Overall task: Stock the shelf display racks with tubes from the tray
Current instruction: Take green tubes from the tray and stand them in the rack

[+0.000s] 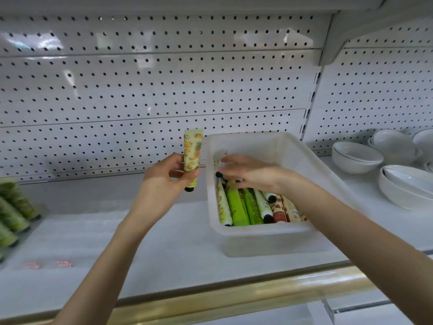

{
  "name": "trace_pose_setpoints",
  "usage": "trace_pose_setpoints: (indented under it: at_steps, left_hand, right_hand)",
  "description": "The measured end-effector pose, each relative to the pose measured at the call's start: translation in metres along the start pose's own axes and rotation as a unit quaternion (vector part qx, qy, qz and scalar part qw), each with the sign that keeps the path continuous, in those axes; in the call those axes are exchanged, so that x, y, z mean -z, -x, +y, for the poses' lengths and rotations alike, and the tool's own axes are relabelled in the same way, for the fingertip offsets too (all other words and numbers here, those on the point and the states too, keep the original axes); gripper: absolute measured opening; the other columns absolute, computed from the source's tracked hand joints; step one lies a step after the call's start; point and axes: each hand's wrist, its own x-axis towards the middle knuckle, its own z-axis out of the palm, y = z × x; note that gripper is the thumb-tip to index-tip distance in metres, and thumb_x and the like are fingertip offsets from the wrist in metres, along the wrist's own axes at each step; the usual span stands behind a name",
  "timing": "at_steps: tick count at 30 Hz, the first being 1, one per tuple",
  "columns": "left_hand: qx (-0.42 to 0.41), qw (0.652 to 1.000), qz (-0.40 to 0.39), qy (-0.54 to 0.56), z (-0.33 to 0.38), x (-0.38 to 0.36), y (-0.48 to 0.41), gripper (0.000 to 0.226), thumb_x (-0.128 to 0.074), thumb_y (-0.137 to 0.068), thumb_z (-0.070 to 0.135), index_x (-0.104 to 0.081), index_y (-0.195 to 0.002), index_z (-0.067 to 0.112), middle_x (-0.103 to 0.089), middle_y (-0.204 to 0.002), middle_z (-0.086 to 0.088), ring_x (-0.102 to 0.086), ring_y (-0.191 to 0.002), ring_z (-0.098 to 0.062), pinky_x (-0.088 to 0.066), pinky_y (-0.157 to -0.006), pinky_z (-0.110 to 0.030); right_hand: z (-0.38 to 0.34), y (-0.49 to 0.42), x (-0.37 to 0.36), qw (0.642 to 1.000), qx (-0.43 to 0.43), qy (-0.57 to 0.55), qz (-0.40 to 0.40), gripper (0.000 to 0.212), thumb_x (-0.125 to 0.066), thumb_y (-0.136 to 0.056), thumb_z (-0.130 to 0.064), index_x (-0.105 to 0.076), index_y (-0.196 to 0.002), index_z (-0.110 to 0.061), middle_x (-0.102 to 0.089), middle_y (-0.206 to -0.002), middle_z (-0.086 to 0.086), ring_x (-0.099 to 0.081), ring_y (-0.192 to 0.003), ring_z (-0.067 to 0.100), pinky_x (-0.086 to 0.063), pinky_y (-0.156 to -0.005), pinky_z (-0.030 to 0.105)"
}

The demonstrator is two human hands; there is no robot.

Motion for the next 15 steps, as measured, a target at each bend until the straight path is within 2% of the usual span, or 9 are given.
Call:
trace_pose_setpoints:
  at_steps: [2, 5, 6, 8, 12, 15]
  left_hand:
    - [0.007, 1.0, -0.002, -0.003, -0.008, 0.001, 0.003, 0.01, -0.068, -0.083, 0.022, -0.064, -0.092, 0.019, -0.068, -0.088, 0.008, -0.061, -0.074, 0.005, -0.041, -0.061, -0.002]
    - [0.012, 1.0, -0.002, -0.008, -0.015, 0.003, 0.008, 0.01, -0.067, -0.083, 0.021, -0.065, -0.093, 0.019, -0.068, -0.088, 0.008, -0.06, -0.075, 0.007, -0.04, -0.06, -0.002]
    - [0.011, 1.0, -0.004, -0.007, -0.016, 0.004, 0.009, 0.01, -0.067, -0.083, 0.02, -0.065, -0.093, 0.018, -0.067, -0.088, 0.009, -0.06, -0.075, 0.007, -0.041, -0.059, -0.002]
    - [0.013, 1.0, -0.009, -0.007, -0.018, 0.005, 0.013, 0.01, -0.067, -0.083, 0.019, -0.065, -0.093, 0.018, -0.067, -0.086, 0.009, -0.059, -0.074, 0.008, -0.04, -0.059, -0.002]
    - [0.028, 0.999, -0.02, -0.017, -0.025, 0.009, 0.017, 0.011, -0.068, -0.082, 0.023, -0.066, -0.093, 0.019, -0.067, -0.084, 0.011, -0.06, -0.075, 0.009, -0.04, -0.062, 0.0]
    - [0.033, 0.999, -0.028, -0.026, -0.028, 0.009, 0.02, 0.012, -0.068, -0.082, 0.025, -0.064, -0.092, 0.02, -0.067, -0.084, 0.014, -0.059, -0.076, 0.012, -0.04, -0.064, 0.0]
  right_hand:
    - [0.005, -0.002, -0.002, 0.999, -0.035, -0.01, -0.012, 0.053, -0.056, -0.093, -0.017, -0.032, -0.14, -0.01, -0.038, -0.143, 0.008, -0.041, -0.129, 0.019, -0.039, -0.104, 0.034]
    - [0.004, -0.003, -0.002, 0.993, -0.058, -0.083, -0.061, 0.026, -0.052, -0.093, -0.006, -0.052, -0.117, -0.014, -0.054, -0.128, 0.007, -0.05, -0.122, 0.024, -0.041, -0.104, 0.041]
    - [0.004, -0.004, -0.002, 0.991, -0.061, -0.093, -0.077, 0.022, -0.052, -0.093, -0.005, -0.055, -0.113, -0.013, -0.057, -0.124, 0.007, -0.052, -0.12, 0.026, -0.04, -0.105, 0.044]
    - [0.005, -0.004, 0.0, 0.988, -0.065, -0.103, -0.091, 0.021, -0.052, -0.092, -0.003, -0.058, -0.111, -0.01, -0.059, -0.121, 0.01, -0.054, -0.117, 0.029, -0.04, -0.105, 0.048]
    - [0.006, -0.007, 0.004, 0.984, -0.078, -0.126, -0.102, 0.032, -0.052, -0.092, -0.005, -0.054, -0.123, -0.005, -0.059, -0.12, 0.011, -0.055, -0.113, 0.029, -0.041, -0.102, 0.049]
    - [0.007, -0.007, 0.003, 0.981, -0.081, -0.14, -0.106, 0.024, -0.054, -0.09, -0.004, -0.058, -0.113, -0.008, -0.062, -0.111, 0.007, -0.058, -0.106, 0.024, -0.044, -0.1, 0.045]
